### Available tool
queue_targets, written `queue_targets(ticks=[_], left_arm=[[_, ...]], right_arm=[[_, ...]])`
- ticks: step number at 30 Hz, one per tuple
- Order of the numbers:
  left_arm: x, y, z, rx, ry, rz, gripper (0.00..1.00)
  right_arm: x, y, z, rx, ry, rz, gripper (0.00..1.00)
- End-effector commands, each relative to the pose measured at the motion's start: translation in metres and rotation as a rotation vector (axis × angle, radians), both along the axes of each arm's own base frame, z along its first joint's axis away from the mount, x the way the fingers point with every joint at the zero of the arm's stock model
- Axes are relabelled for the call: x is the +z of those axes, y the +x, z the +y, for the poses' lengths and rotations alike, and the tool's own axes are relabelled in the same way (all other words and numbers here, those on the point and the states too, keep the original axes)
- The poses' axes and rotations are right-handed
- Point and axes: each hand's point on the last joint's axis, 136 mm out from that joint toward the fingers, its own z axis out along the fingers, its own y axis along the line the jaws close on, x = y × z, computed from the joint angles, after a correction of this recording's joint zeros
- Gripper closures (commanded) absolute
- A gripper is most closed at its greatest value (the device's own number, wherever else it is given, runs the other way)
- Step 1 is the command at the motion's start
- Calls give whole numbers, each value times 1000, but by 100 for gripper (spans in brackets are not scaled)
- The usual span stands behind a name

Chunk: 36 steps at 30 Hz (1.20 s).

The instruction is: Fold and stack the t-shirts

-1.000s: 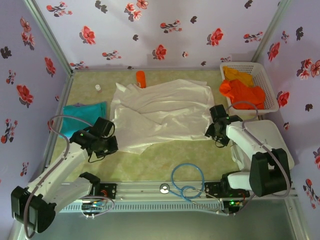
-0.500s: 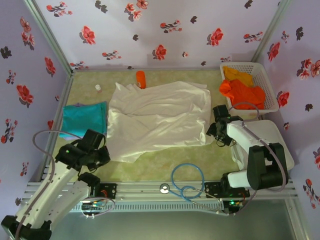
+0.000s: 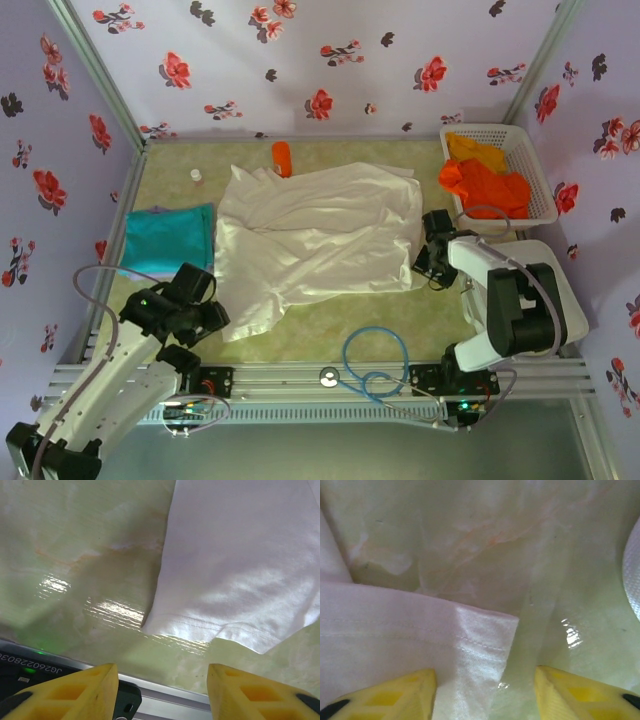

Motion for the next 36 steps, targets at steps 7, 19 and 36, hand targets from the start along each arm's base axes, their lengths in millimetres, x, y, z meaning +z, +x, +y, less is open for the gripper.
queue_targets(ticks=[7,19,36], left_arm=[[-24,1,8,99,49,11,50],[-61,9,-3,82,60,57,50],[-87,25,-27,56,-8,67,75]], right_arm=[[-6,-6,-1,-4,-15,31,89],[39,-18,-16,-36,-78,-39,100],[37,-19,-18,-41,-73,-45,100]])
